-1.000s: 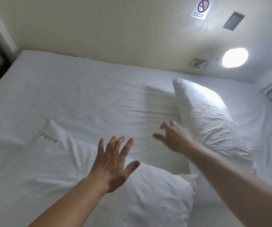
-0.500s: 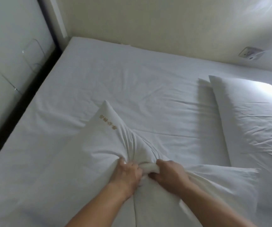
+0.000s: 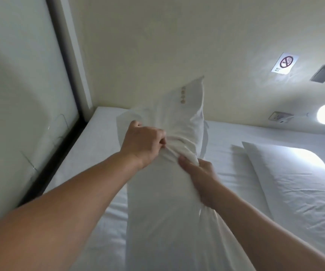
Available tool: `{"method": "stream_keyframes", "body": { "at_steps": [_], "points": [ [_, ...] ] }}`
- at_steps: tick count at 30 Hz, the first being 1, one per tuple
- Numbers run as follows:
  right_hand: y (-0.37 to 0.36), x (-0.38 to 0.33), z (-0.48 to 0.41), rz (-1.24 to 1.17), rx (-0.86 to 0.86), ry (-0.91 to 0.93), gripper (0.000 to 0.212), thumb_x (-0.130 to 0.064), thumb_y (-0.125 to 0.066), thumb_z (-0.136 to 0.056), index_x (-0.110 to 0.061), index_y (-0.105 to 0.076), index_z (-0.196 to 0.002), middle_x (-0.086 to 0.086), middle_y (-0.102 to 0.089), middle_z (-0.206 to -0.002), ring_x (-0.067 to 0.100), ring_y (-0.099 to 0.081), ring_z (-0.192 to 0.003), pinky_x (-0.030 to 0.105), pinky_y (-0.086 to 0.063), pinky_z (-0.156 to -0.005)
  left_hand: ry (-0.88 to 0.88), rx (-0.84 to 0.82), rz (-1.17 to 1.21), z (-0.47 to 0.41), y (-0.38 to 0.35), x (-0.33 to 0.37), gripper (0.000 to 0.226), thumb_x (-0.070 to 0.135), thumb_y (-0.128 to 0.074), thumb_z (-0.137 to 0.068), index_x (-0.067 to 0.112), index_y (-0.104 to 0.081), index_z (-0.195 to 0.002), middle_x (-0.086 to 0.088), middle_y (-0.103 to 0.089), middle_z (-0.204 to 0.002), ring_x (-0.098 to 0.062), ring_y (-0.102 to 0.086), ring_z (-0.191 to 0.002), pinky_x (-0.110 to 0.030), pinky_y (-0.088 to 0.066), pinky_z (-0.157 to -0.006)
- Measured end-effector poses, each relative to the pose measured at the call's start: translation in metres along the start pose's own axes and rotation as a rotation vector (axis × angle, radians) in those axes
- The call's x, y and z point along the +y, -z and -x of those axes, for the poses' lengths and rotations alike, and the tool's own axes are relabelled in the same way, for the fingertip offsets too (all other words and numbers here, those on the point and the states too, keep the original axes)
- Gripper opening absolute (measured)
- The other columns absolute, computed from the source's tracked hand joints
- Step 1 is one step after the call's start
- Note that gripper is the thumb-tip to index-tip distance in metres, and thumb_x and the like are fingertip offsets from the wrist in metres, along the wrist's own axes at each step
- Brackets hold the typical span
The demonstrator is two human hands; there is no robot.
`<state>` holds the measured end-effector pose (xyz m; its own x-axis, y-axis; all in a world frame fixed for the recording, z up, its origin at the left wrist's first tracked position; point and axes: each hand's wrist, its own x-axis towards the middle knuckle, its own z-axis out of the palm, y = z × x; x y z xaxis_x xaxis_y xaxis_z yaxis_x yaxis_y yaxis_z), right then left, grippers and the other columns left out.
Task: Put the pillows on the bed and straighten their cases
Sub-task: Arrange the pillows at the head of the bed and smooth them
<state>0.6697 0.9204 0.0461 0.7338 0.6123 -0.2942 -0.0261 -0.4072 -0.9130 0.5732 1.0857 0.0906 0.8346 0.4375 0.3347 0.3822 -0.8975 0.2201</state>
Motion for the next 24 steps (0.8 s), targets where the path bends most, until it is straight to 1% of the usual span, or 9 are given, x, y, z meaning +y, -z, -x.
{"method": "stream_keyframes", "body": {
  "at_steps": [2,4,5,7,13,16,19,21,24],
  "points": [
    [-0.014,0.008,-0.020,0.170,0.019,-0.039,0.050,-0.061,-0.062,-0.078,-0.014,-0.065,-0.093,0.005,-0.069,-0.090,0.027,-0.065,-0.085,0.041,-0.054,-0.081,0.040,-0.065,0.010,0.001,-0.006,-0.014,0.023,0.041,-0.055,-0.089,0.028,-0.064,-0.106,0.003,-0.067,-0.117,-0.020,-0.053,-0.118,-0.045,-0.021,-0.107],
    [-0.018,0.021,-0.035,0.387,0.021,-0.105,0.043,-0.061,-0.052,-0.085,-0.018,-0.052,-0.083,0.007,-0.054,-0.096,0.028,-0.052,-0.088,0.037,-0.042,-0.080,0.144,-0.231,0.015,0.020,-0.023,-0.032,0.043,0.052,-0.047,-0.089,0.030,-0.053,-0.126,0.003,-0.049,-0.143,-0.020,-0.031,-0.139,-0.055,-0.010,-0.113],
    [-0.017,0.028,-0.040,0.452,0.009,-0.134,0.042,-0.060,-0.050,-0.087,-0.018,-0.053,-0.090,0.011,-0.051,-0.103,0.030,-0.051,-0.094,0.038,-0.040,-0.082,0.200,-0.306,-0.002,0.033,-0.034,-0.042,0.051,0.056,-0.044,-0.089,0.032,-0.046,-0.134,0.004,-0.038,-0.151,-0.021,-0.021,-0.143,-0.057,-0.006,-0.114],
    [-0.011,0.043,-0.042,0.542,-0.001,-0.185,0.062,-0.061,-0.048,-0.088,-0.014,-0.047,-0.128,0.014,-0.046,-0.130,0.033,-0.048,-0.116,0.040,-0.037,-0.091,0.315,-0.428,-0.034,0.062,-0.057,-0.059,0.061,0.062,-0.040,-0.087,0.034,-0.034,-0.141,0.002,-0.024,-0.158,-0.023,-0.013,-0.145,-0.059,-0.006,-0.113],
    [-0.004,0.098,-0.045,0.523,-0.032,-0.361,0.081,-0.061,-0.048,-0.089,-0.010,-0.024,-0.148,0.018,-0.033,-0.149,0.038,-0.041,-0.128,0.041,-0.039,-0.098,0.852,-0.498,0.283,0.113,-0.116,-0.092,0.087,0.069,-0.049,-0.079,0.019,-0.023,-0.146,-0.012,-0.037,-0.148,-0.035,-0.039,-0.132,-0.049,-0.034,-0.107],
    [-0.007,0.123,-0.053,0.485,-0.044,-0.445,0.087,-0.064,-0.050,-0.086,-0.013,-0.021,-0.149,0.017,-0.036,-0.148,0.038,-0.040,-0.129,0.050,-0.036,-0.105,1.035,-0.484,0.565,0.130,-0.145,-0.105,0.109,0.069,-0.061,-0.071,0.014,-0.009,-0.150,-0.015,-0.030,-0.153,-0.034,-0.034,-0.136,-0.045,-0.032,-0.110],
    [-0.014,0.149,-0.063,0.382,-0.043,-0.479,0.093,-0.070,-0.058,-0.076,-0.014,-0.028,-0.144,0.013,-0.047,-0.134,0.036,-0.048,-0.117,0.049,-0.040,-0.092,1.085,-0.473,0.654,0.141,-0.174,-0.111,0.133,0.080,-0.066,-0.054,0.017,0.003,-0.150,-0.012,-0.027,-0.155,-0.033,-0.034,-0.138,-0.044,-0.031,-0.112],
    [-0.019,0.168,-0.068,0.294,-0.010,-0.476,0.103,-0.074,-0.065,-0.065,-0.015,-0.030,-0.142,0.012,-0.051,-0.130,0.035,-0.053,-0.111,0.049,-0.044,-0.094,1.103,-0.422,0.683,0.146,-0.191,-0.117,0.142,0.084,-0.067,-0.041,0.019,-0.002,-0.150,-0.011,-0.030,-0.154,-0.032,-0.037,-0.135,-0.044,-0.034,-0.110],
    [-0.028,0.194,-0.064,0.179,0.052,-0.495,0.125,-0.082,-0.070,-0.046,-0.015,-0.030,-0.144,0.012,-0.052,-0.135,0.036,-0.055,-0.114,0.051,-0.043,-0.101,1.099,-0.275,0.715,0.155,-0.207,-0.125,0.123,0.077,-0.073,-0.044,0.015,-0.028,-0.141,-0.012,-0.048,-0.140,-0.032,-0.052,-0.120,-0.041,-0.044,-0.098]
  ]
}}
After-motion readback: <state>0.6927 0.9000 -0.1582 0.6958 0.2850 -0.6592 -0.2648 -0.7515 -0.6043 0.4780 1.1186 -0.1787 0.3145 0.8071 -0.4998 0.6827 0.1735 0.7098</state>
